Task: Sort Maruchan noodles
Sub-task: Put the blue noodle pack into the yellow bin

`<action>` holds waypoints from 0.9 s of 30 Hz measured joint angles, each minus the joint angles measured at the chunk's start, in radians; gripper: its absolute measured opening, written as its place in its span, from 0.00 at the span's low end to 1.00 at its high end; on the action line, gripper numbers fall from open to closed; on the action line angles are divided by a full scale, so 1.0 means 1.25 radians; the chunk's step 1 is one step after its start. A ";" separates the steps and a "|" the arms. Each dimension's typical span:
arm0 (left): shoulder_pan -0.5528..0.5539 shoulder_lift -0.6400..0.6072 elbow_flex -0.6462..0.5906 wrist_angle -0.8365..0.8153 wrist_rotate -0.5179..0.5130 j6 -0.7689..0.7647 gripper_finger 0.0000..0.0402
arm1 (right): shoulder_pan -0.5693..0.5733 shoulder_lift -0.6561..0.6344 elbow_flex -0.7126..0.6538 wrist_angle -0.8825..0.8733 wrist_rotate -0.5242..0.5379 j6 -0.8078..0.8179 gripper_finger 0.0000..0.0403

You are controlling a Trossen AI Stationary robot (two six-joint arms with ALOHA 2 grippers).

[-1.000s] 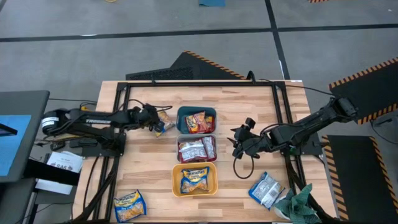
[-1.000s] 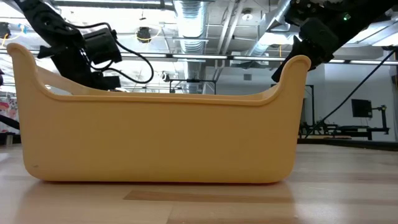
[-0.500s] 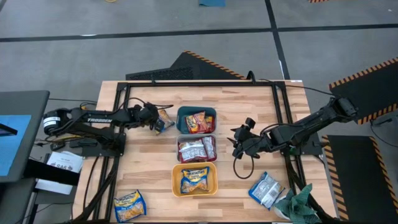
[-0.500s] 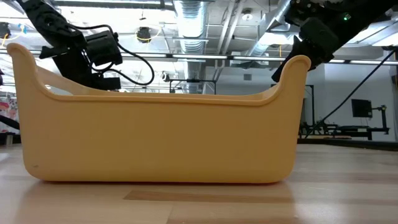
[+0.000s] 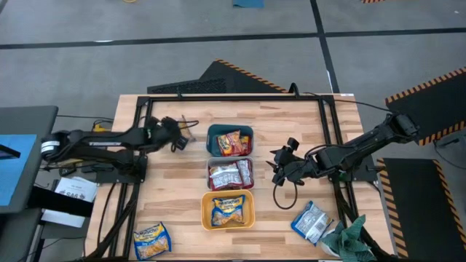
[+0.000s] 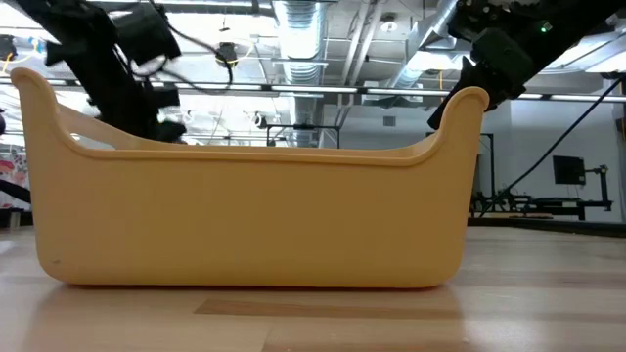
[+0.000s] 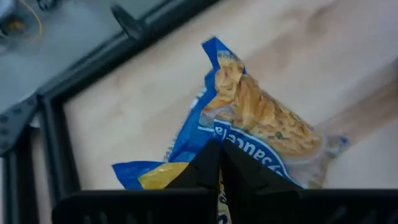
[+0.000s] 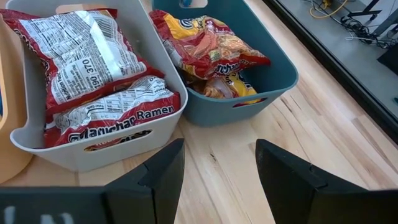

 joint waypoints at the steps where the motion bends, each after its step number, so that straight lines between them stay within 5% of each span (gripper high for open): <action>1: -0.014 -0.022 0.000 -0.005 -0.016 -0.001 0.00 | 0.000 0.000 0.000 0.000 0.000 0.000 0.54; 18: -0.289 -0.227 0.038 0.040 -0.197 0.048 0.00 | 0.000 0.000 0.000 0.000 -0.002 0.001 0.54; 27: -0.473 -0.149 0.042 0.369 -0.148 0.262 0.00 | 0.000 0.000 0.000 0.002 -0.002 0.006 0.54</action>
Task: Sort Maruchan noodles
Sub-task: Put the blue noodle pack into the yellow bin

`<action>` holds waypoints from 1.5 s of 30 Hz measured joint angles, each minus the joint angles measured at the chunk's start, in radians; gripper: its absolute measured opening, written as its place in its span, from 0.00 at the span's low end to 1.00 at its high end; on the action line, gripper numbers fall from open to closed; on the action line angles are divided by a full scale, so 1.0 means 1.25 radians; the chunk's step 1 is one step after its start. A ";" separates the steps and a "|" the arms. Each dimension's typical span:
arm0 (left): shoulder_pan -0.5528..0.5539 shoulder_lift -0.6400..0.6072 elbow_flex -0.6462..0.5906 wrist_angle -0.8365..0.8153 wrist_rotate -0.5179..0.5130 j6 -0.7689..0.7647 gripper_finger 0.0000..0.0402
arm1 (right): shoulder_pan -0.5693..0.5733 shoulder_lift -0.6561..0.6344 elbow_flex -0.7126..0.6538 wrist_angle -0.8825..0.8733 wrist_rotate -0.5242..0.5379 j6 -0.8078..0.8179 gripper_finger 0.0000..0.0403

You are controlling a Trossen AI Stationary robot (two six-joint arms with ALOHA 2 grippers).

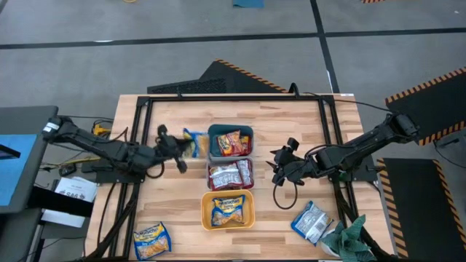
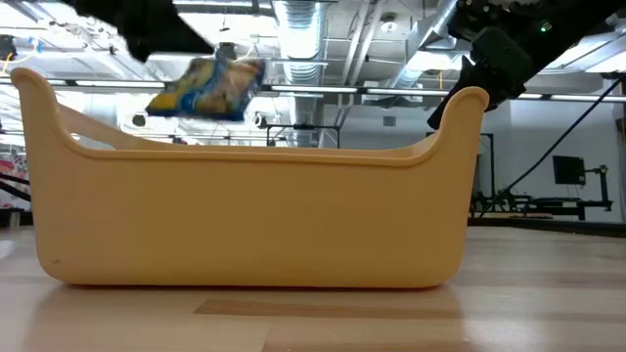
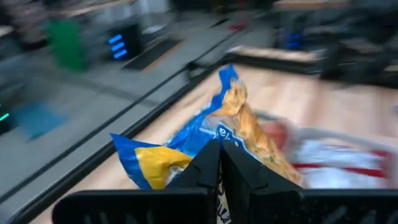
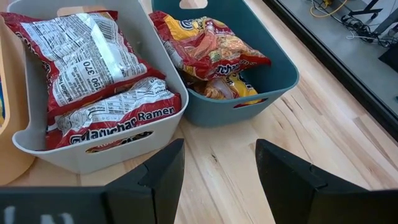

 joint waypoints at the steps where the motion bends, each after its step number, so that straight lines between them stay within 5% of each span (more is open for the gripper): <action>1: -0.016 0.015 0.004 0.030 0.018 0.024 0.00 | 0.000 0.000 0.000 -0.001 0.000 0.000 0.54; 11: -0.107 0.255 0.176 0.012 0.186 0.089 0.00 | 0.000 0.000 0.000 -0.001 0.000 0.002 0.54; 18: -0.120 0.367 0.272 -0.081 0.089 0.098 0.00 | 0.000 0.000 0.000 -0.002 0.000 0.001 0.54; 27: -0.111 0.342 0.275 -0.199 -0.125 0.003 0.01 | 0.000 0.000 0.000 -0.005 0.000 0.000 0.54; 34: -0.052 0.297 0.212 -0.233 -0.099 -0.093 0.09 | 0.000 0.000 0.000 -0.002 0.000 0.000 0.54; 38: -0.017 0.277 0.194 -0.215 0.007 -0.115 0.19 | 0.000 0.000 0.000 -0.002 0.000 0.001 0.54; 45: 0.056 0.251 0.141 -0.219 0.048 -0.181 0.38 | 0.000 0.000 0.000 -0.002 0.000 0.002 0.54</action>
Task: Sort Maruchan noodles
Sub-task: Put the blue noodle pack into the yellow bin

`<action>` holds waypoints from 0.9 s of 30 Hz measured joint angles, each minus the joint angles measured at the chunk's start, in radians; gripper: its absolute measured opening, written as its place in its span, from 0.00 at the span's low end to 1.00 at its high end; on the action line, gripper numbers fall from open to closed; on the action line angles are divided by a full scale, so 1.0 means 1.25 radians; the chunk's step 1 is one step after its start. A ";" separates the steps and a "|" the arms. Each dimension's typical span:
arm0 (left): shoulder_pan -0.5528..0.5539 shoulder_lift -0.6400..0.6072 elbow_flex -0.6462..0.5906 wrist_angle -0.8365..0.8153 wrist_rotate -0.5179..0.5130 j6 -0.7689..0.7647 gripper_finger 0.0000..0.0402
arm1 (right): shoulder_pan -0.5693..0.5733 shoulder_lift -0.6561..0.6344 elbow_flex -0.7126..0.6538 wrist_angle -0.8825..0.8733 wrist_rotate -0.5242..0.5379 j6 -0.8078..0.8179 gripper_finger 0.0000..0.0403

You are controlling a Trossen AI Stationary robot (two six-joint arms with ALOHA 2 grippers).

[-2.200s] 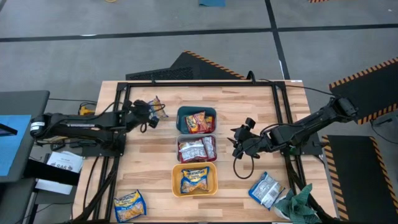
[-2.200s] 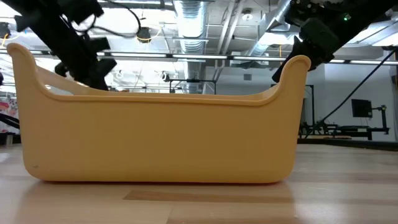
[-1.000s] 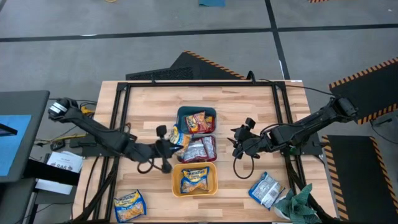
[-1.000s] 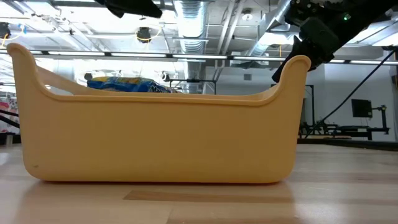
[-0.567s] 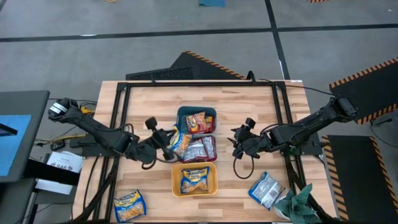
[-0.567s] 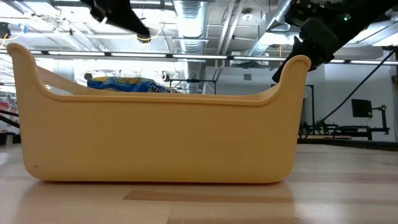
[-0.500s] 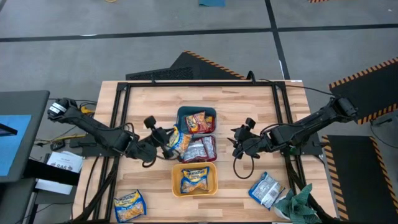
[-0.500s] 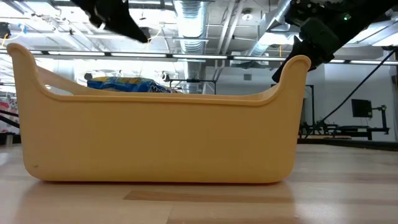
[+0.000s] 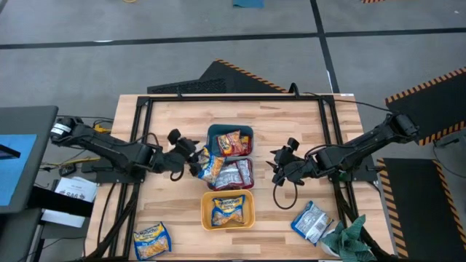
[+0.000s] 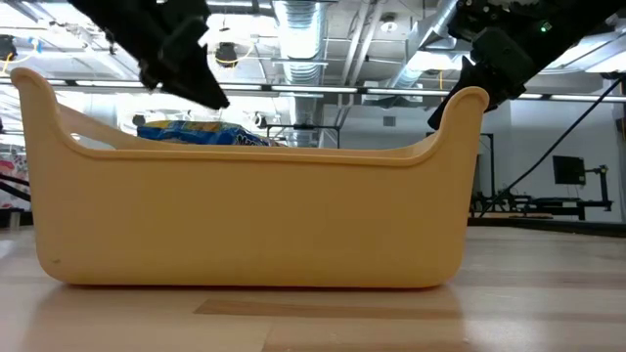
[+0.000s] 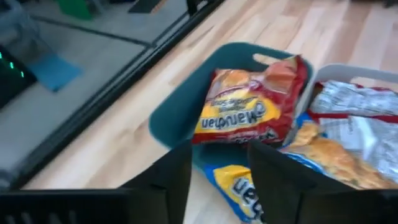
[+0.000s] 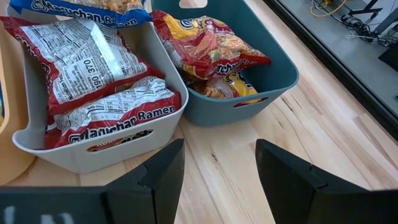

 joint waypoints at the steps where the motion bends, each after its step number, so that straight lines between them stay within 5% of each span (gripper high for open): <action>1: 0.015 -0.006 -0.009 0.001 0.013 -0.014 0.40 | 0.000 0.000 0.000 0.000 0.000 0.000 0.54; 7: 0.104 -0.066 -0.089 0.082 0.140 -0.049 0.51 | 0.000 0.000 0.000 0.000 0.000 0.000 0.54; 14: 0.208 -0.153 -0.219 0.328 0.455 -0.028 0.56 | 0.000 0.000 0.000 0.000 0.000 0.000 0.54; 27: 0.259 -0.200 -0.309 0.347 0.472 -0.191 0.57 | 0.000 0.000 0.000 0.001 0.000 0.000 0.54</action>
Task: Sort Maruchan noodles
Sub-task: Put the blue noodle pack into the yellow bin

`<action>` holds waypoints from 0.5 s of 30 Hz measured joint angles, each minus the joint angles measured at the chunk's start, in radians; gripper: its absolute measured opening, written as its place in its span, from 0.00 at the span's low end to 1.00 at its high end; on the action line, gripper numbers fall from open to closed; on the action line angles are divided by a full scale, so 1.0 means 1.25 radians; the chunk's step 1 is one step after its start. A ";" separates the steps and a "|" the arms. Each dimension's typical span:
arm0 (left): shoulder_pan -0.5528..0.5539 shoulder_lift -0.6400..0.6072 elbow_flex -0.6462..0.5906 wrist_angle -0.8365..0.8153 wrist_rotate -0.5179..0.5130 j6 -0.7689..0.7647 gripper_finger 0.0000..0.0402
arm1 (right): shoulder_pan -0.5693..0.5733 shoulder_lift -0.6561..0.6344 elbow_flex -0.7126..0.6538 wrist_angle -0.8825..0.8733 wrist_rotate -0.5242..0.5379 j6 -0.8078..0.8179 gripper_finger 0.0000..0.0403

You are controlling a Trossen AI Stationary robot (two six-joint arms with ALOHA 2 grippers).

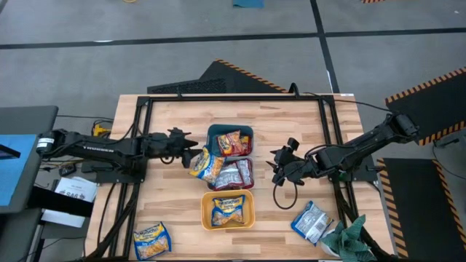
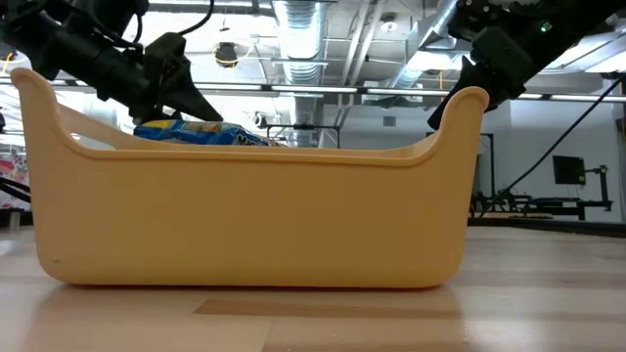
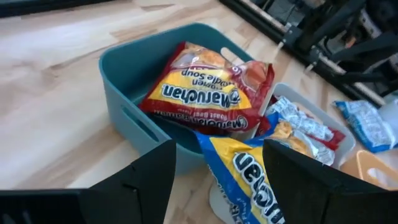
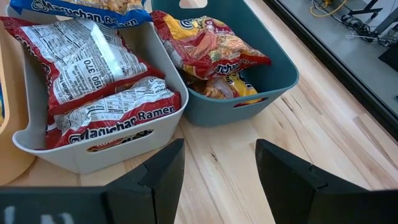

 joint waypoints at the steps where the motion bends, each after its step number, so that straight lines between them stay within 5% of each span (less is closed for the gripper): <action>1: 0.000 0.000 -0.007 0.014 0.002 -0.007 0.57 | 0.000 0.000 0.000 0.000 0.000 0.000 0.54; 15: -0.036 0.079 -0.017 0.059 0.015 -0.058 0.57 | -0.001 0.000 0.000 0.004 0.000 0.001 0.54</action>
